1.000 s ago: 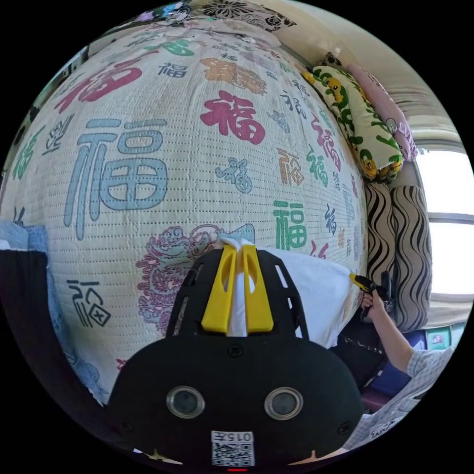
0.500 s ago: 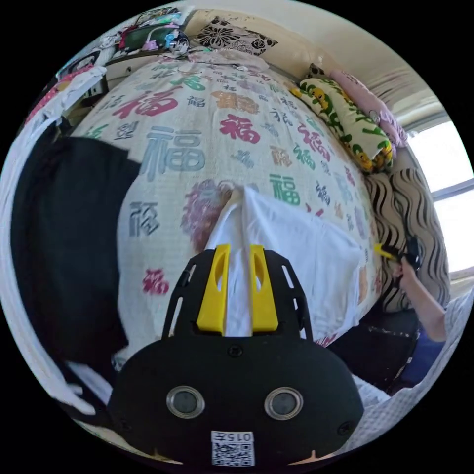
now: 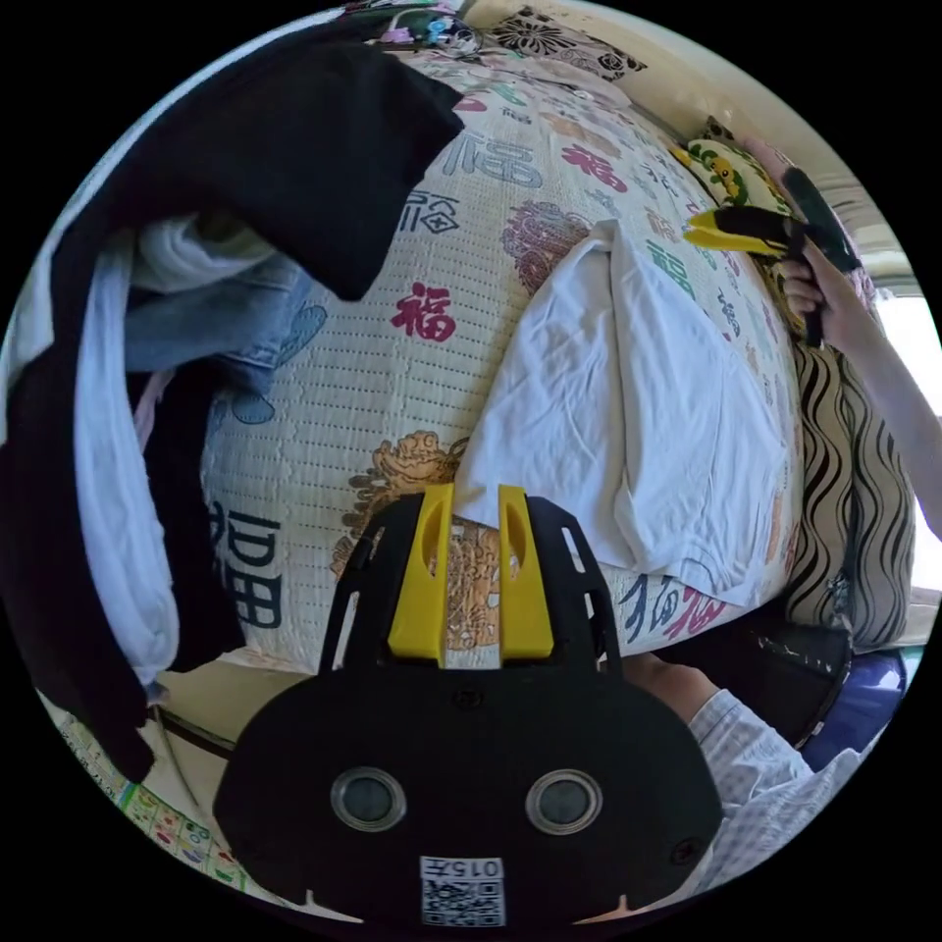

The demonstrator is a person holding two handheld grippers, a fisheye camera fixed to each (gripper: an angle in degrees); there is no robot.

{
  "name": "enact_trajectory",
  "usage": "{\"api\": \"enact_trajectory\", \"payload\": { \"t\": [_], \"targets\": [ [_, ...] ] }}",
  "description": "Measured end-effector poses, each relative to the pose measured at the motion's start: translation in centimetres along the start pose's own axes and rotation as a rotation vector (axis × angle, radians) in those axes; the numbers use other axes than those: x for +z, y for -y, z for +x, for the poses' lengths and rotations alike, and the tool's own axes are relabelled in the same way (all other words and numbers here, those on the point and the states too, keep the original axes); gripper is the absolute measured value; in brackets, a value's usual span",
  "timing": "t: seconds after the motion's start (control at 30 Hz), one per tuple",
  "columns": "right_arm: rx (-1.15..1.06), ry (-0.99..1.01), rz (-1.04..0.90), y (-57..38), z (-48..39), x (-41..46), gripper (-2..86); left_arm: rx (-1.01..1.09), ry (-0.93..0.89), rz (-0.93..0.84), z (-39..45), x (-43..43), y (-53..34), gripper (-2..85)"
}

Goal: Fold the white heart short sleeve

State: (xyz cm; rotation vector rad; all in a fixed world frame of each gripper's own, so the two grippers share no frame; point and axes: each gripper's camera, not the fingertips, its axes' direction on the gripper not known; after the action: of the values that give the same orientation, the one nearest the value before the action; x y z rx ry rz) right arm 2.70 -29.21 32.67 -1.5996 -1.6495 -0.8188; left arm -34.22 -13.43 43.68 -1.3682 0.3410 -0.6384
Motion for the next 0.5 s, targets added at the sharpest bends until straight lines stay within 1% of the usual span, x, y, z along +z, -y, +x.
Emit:
{"api": "enact_trajectory", "payload": {
  "t": [0.07,0.23,0.3,0.4,0.5],
  "targets": [
    [-0.036,-0.055,-0.077,3.0,-1.1,2.1,11.6,-0.015,-0.046,0.000,-0.4,1.4,-0.5,6.0],
    [-0.136,-0.273,-0.305,8.5,-3.6,7.6,11.9,-0.044,-0.056,0.035,-1.5,2.4,-1.1,6.0],
    [-0.151,-0.371,-0.410,9.9,-4.2,9.9,8.9,-0.050,-0.079,0.060,-2.0,2.8,-1.2,6.4],
    [-0.130,-0.401,-0.515,10.9,-3.9,11.9,4.1,-0.054,-0.122,0.034,-2.8,4.3,-1.1,6.1],
    [-0.110,-0.392,-0.535,11.5,-3.8,12.0,1.5,-0.051,-0.137,0.031,-3.5,5.2,-1.4,3.3]
  ]
}}
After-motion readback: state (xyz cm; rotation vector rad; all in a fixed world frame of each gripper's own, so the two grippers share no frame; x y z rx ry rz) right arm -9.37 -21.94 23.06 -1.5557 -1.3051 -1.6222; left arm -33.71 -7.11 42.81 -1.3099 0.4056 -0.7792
